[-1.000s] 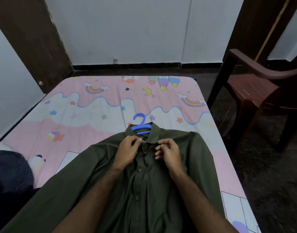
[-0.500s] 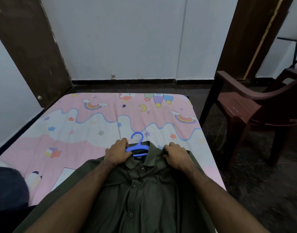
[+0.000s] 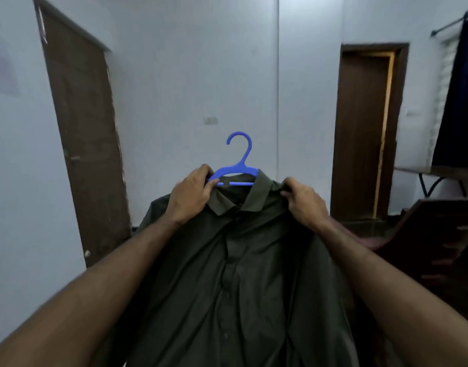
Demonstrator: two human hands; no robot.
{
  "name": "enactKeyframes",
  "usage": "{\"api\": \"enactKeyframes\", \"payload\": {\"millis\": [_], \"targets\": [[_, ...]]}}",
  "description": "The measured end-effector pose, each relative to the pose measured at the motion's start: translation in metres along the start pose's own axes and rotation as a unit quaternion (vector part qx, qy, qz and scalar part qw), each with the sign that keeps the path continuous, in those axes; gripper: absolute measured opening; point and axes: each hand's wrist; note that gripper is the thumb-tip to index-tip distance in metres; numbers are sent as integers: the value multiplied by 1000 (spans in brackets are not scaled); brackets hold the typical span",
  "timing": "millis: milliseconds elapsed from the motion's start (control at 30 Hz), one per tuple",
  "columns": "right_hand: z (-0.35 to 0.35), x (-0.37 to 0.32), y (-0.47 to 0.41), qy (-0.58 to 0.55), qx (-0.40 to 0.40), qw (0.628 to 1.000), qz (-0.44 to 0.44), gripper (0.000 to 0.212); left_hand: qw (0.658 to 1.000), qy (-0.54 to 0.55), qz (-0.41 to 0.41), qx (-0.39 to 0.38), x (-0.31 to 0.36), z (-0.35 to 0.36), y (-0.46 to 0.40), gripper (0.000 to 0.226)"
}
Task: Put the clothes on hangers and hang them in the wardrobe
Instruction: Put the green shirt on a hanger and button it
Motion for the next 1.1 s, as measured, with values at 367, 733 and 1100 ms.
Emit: {"api": "enactKeyframes", "payload": {"millis": [367, 733, 1100], "targets": [[-270, -77, -24, 20, 15, 997, -71, 33, 987, -15, 64, 148, 118, -202, -135, 15], [-320, -60, -17, 14, 44, 999, -25, 46, 985, -22, 55, 163, 150, -243, -144, 10], [-309, -140, -6, 10, 14, 990, -138, 27, 956, 76, 160, 233, 167, -244, -162, 27]]}}
Point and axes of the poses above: each hand's wrist, its own y-axis away from the middle knuckle, its own z-axis out of the palm, x = y × z, and after that the axes turned 15 degrees about z, right-handed
